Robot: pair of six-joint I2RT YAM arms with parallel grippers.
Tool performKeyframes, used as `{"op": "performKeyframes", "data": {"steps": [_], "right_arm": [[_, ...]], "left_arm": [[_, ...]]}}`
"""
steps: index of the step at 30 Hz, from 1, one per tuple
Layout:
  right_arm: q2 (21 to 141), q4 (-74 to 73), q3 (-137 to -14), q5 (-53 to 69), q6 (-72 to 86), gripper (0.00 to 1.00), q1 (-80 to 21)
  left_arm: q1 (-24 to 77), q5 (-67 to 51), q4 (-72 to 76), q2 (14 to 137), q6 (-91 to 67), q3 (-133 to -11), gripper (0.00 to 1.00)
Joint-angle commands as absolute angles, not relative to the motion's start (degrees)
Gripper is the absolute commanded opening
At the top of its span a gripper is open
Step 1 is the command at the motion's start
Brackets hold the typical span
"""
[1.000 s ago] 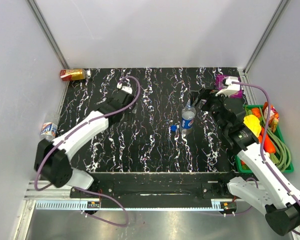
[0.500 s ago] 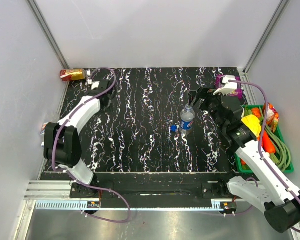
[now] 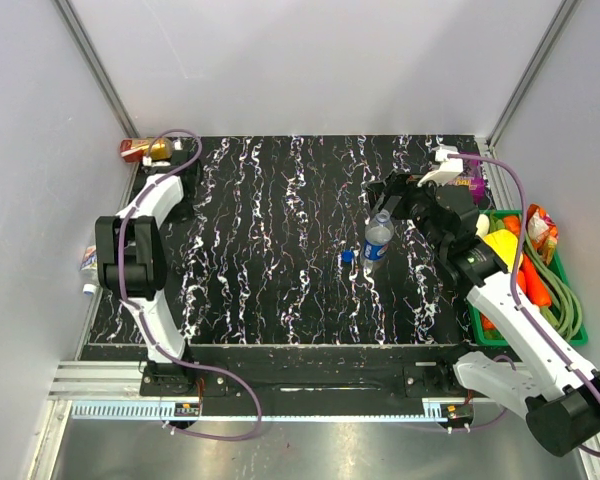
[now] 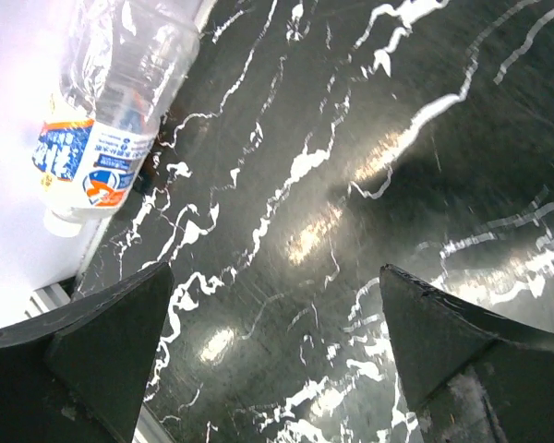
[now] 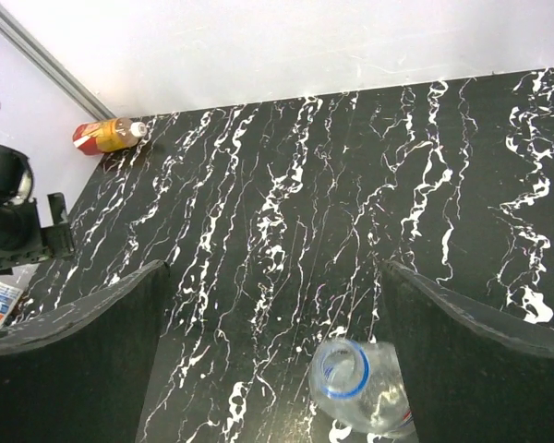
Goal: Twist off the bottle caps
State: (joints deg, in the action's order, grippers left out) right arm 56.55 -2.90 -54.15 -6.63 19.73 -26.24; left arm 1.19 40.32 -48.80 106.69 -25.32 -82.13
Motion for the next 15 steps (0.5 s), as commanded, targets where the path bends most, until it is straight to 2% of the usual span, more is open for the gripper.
{"op": "performKeyframes", "data": {"steps": [1,8,15], "right_arm": [[55.7,-1.9,-56.6,-5.3,21.1,1.0,-26.4],[54.8,-3.5,-55.9,-6.2,21.6,1.0,-26.2],[54.8,-4.2,-55.2,-6.0,21.7,1.0,-25.8]], "left_arm": [[0.0,47.7,-49.7,111.6,-23.4,-86.3,0.99],[-3.7,51.9,-45.1,114.7,-14.0,-87.8,0.99],[-8.7,46.0,-32.5,110.4,-2.5,-80.1,0.99]]}}
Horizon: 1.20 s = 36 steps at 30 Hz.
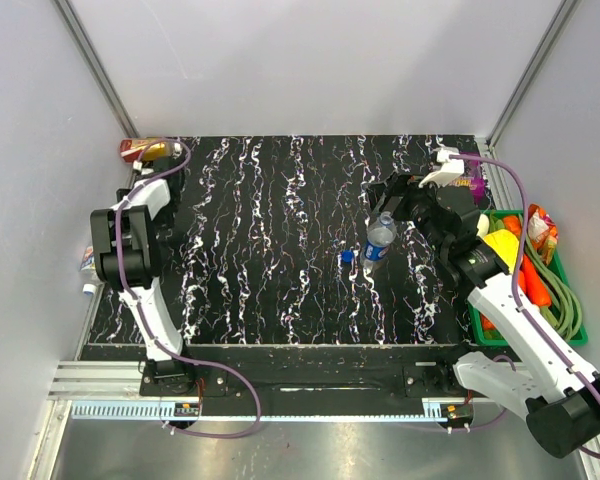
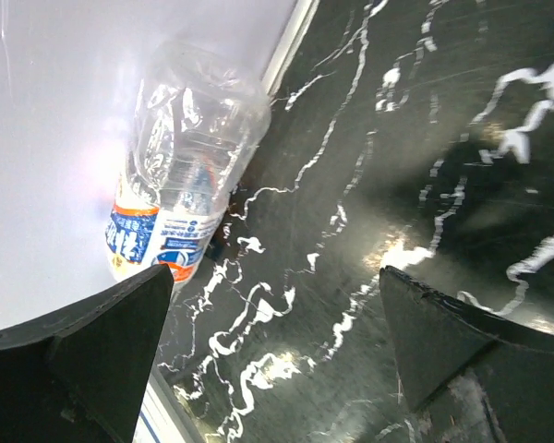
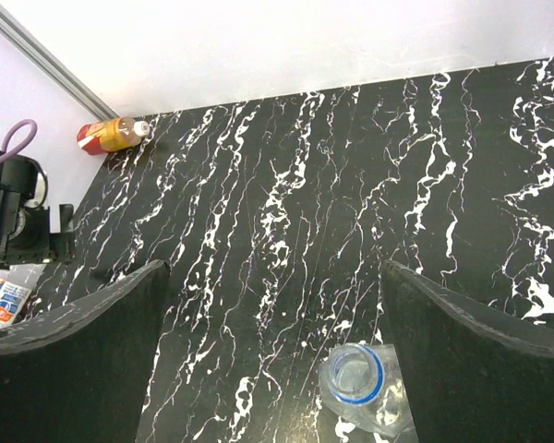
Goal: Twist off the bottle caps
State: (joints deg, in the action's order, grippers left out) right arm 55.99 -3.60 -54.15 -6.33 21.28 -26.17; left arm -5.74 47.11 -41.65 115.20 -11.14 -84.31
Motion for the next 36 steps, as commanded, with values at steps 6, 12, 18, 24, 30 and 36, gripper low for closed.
{"op": "performKeyframes", "data": {"steps": [6,12,18,24,30,36], "right_arm": [[54.5,-4.7,-54.1,-7.0,21.3,1.0,-25.8],[54.2,-4.6,-53.2,-7.5,21.3,1.0,-25.7],[54.8,-4.7,-52.9,-7.4,20.9,1.0,-25.7],[56.1,-4.4,-52.5,-7.5,20.8,1.0,-25.7],[58.0,-4.9,-53.3,-7.3,20.8,1.0,-25.7],[59.8,-4.8,-53.6,-6.9,20.6,1.0,-25.7]], "left_arm": [[-14.2,43.4,-28.1,110.4,3.0,-76.0,0.99],[-15.7,43.1,-16.5,109.2,11.2,-69.6,0.98],[-15.8,44.7,-13.3,111.1,16.9,-69.9,0.97],[-15.8,48.2,-9.1,112.2,19.5,-68.0,0.98],[-16.2,53.6,-5.6,114.3,22.8,-67.3,0.98],[-17.7,53.3,-4.1,115.0,23.6,-66.8,0.95]]}}
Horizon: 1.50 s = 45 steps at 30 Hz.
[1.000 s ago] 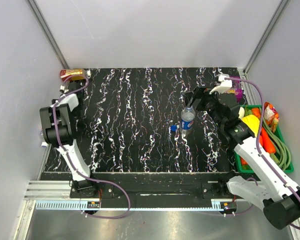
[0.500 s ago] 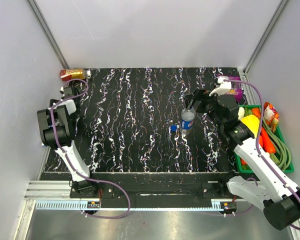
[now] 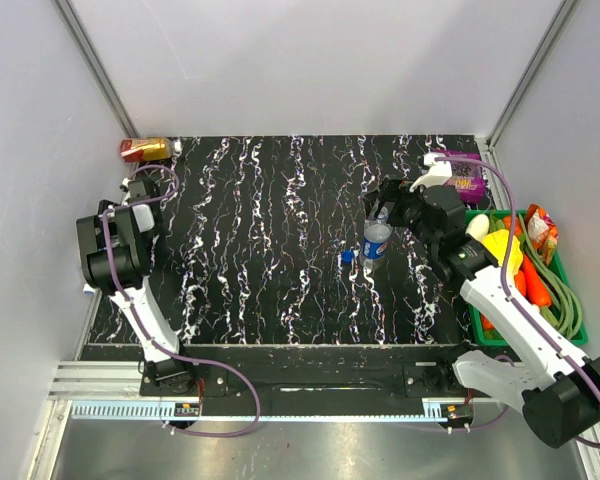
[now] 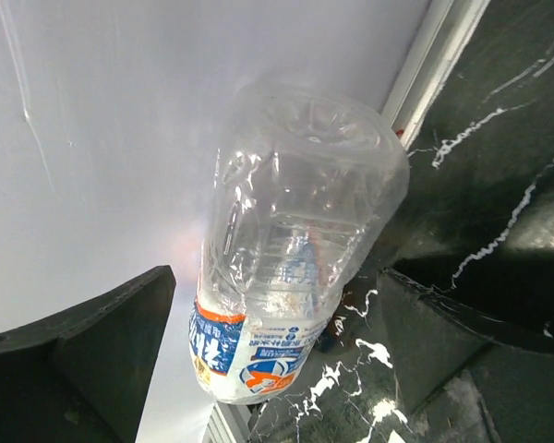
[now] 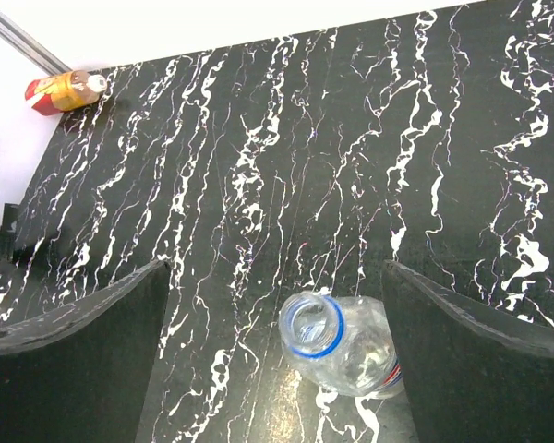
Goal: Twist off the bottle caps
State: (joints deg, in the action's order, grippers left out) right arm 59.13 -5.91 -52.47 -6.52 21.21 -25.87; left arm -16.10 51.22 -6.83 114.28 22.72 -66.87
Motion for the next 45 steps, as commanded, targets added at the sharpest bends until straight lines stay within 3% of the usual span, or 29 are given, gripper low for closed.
{"op": "performKeyframes", "data": {"steps": [1,9,15,29,39,45], "right_arm": [[59.9,-4.8,-53.6,-7.0,20.6,1.0,-25.7],[59.4,-5.4,-53.2,-7.3,20.3,1.0,-25.7],[58.8,-5.2,-52.8,-7.6,20.4,1.0,-25.7],[57.7,-4.7,-52.9,-7.4,20.5,1.0,-25.3],[57.4,-6.2,-56.7,-5.3,20.1,1.0,-25.0],[57.9,-8.9,-61.1,-0.9,20.1,1.0,-25.0]], "left_arm": [[-18.3,52.7,-5.3,115.4,22.6,-67.6,0.93],[-20.9,47.3,-9.5,115.0,18.5,-68.8,0.87],[-20.8,43.2,-10.9,114.2,17.0,-68.7,0.76],[-18.7,30.2,-15.8,105.1,11.3,-68.8,0.73],[-9.0,24.9,-17.1,93.4,11.7,-70.0,0.73],[-6.5,5.7,-18.8,82.8,0.2,-73.6,0.72]]}}
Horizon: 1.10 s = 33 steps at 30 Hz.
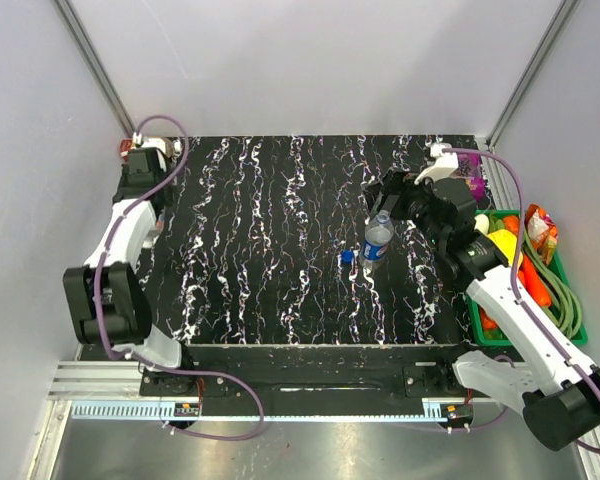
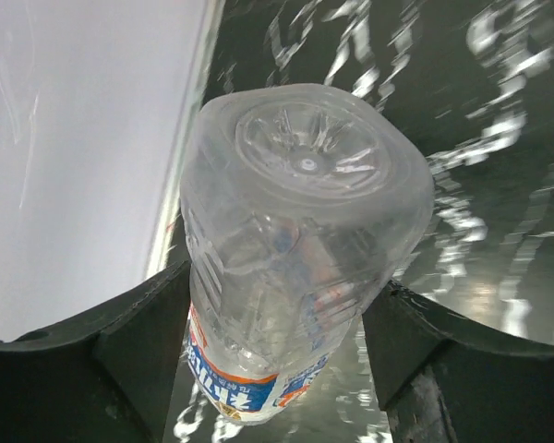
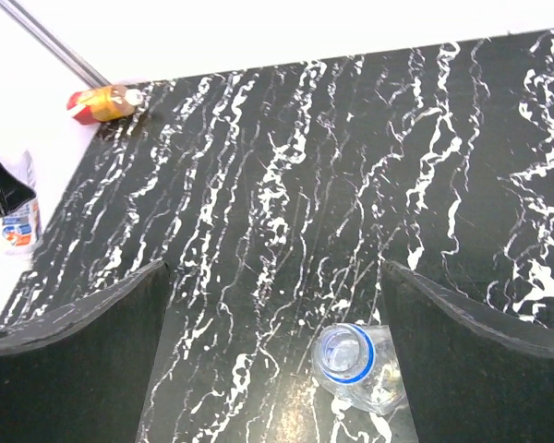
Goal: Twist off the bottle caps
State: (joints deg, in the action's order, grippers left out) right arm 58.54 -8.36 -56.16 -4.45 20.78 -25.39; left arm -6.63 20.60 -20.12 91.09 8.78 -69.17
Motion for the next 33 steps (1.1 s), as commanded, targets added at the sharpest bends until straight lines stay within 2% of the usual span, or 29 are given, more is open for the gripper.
{"op": "performKeyframes", "data": {"steps": [1,3,7,10,13,15,18,23,28,33], "right_arm": [[57.8,-9.4,-61.8,-0.3,20.2,1.0,-25.0],[57.6,-9.6,-62.7,1.2,20.2,1.0,-25.0],[58.4,-11.8,-66.9,7.0,17.4,1.0,-25.1],[59.9,-12.7,-70.2,11.6,16.8,1.0,-25.0],[62.0,-12.3,-73.4,18.0,16.6,1.0,-25.1],[63.8,-11.7,-75.4,22.6,17.7,1.0,-25.1],[66.5,-8.5,-77.7,33.8,18.7,1.0,-26.3],[71.1,-5.0,-79.8,37.8,22.0,1.0,-30.8],[72.5,6.6,-76.2,38.4,29.0,1.0,-31.0],[75.9,7.2,-79.2,39.6,30.2,1.0,-31.0]], "left_arm": [[-6.5,2.5,-17.6,80.8,-2.7,-73.7,0.72],[-6.5,-7.8,-14.8,78.0,-6.4,-74.2,0.72],[-6.5,-20.5,-10.6,75.3,-16.8,-77.1,0.7],[-6.5,-29.3,-0.3,73.3,-27.3,-75.9,0.7],[-6.2,-35.1,17.5,71.3,-42.0,-71.0,0.69],[-5.7,-36.7,30.7,70.8,-52.7,-68.0,0.68],[-4.4,-37.4,41.4,70.6,-60.8,-65.6,0.66],[-0.4,-37.1,42.9,69.6,-61.7,-65.2,0.66],[5.4,-36.8,46.3,69.5,-63.7,-64.1,0.66],[9.3,-37.3,50.5,71.4,-67.2,-63.4,0.66]]}}
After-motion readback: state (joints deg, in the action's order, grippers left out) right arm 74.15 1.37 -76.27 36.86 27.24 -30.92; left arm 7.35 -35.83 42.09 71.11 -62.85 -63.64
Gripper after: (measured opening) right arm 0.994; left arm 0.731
